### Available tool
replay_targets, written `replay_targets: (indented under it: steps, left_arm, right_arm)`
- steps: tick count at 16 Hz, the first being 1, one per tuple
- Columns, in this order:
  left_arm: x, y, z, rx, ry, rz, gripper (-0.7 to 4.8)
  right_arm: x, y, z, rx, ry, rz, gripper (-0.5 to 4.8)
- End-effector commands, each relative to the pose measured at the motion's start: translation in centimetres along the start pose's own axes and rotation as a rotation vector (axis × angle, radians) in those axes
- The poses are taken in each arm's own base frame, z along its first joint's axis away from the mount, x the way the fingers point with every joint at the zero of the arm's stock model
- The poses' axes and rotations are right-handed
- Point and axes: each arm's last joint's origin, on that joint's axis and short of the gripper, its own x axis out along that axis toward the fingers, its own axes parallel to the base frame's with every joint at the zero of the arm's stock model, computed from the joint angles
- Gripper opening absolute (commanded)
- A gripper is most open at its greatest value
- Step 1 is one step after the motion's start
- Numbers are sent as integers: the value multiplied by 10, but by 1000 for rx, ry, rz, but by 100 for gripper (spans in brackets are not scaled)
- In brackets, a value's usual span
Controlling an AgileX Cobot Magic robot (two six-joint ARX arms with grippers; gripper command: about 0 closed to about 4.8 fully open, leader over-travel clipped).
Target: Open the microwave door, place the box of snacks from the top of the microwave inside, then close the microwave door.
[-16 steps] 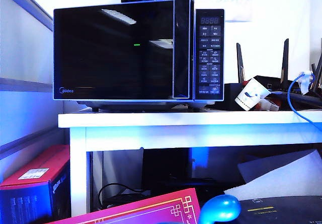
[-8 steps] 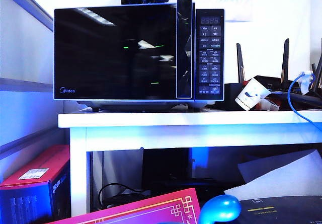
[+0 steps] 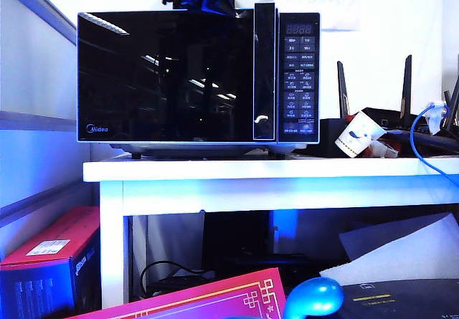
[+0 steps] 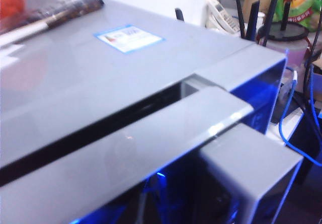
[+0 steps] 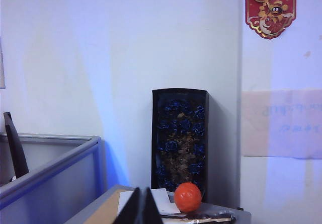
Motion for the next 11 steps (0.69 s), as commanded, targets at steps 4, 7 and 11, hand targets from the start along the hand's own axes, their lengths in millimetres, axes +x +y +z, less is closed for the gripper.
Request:
replay_targets:
  steps: [4, 7, 11]
  left_arm:
    - [19, 3, -18, 0, 6, 61, -6]
    - [19, 7, -16, 3, 6, 181, -6]
    - [-3, 4, 3, -1, 23, 198, -6]
  right_arm:
    - [-2, 0, 4, -4, -28, 0, -1]
    - [-2, 0, 4, -7, -27, -2, -1]
    - [-3, 0, 4, -35, -23, -4, -1]
